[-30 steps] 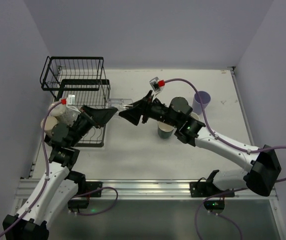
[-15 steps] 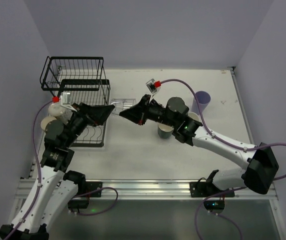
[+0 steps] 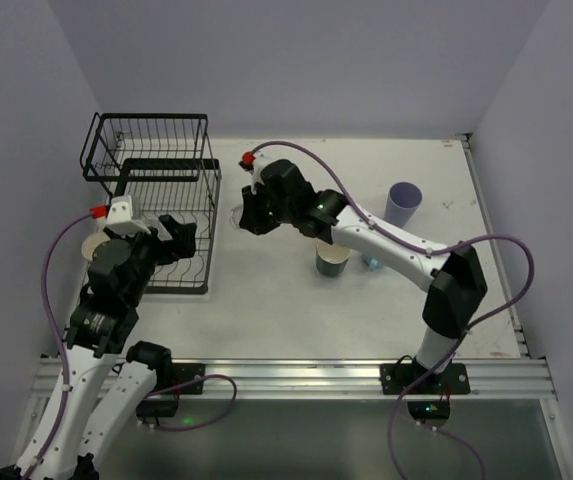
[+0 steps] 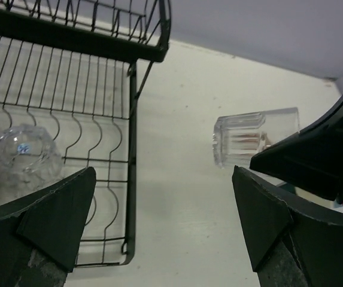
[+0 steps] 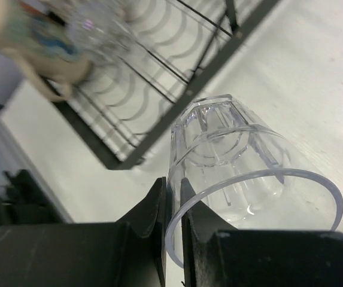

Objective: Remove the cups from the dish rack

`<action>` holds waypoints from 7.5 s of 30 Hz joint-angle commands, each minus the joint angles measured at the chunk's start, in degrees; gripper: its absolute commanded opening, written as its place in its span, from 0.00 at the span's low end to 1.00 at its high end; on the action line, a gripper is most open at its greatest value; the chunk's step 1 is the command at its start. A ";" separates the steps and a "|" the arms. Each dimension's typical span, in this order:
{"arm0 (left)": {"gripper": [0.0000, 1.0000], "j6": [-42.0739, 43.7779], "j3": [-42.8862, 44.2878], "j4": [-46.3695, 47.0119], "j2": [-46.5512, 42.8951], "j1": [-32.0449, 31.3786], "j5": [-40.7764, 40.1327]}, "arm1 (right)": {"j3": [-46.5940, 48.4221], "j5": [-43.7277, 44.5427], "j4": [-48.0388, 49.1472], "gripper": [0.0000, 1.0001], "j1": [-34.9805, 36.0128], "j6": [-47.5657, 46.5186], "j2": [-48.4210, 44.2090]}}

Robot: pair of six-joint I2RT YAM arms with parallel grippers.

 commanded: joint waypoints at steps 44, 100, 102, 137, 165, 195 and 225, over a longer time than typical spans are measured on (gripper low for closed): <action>1.00 -1.24 -2.33 -2.63 13.12 0.81 -14.65 | 7.34 11.52 -17.34 0.85 -1.24 -15.94 3.56; 0.44 -9.95 -4.59 14.61 39.96 10.30 -26.27 | -31.63 -4.04 10.70 0.91 -1.24 -8.29 -33.55; 0.36 -10.39 -6.53 14.08 34.53 10.30 -22.93 | -31.63 -4.48 11.58 0.91 -1.24 -6.80 -33.03; 0.18 -41.94 -27.02 62.41 5.48 2.48 35.62 | -37.44 -11.32 55.18 0.69 -1.24 23.09 -20.90; 1.00 -1.80 -2.51 12.61 6.37 1.16 22.27 | -16.17 -4.14 8.56 0.00 -3.87 2.63 -18.79; 1.00 7.28 -5.31 3.18 -1.46 0.81 6.79 | 34.46 5.89 -40.18 0.00 -7.39 -15.05 19.71; 1.00 6.66 -5.05 2.13 -0.93 0.46 0.74 | 37.90 8.70 -41.07 0.06 -4.58 -15.32 27.97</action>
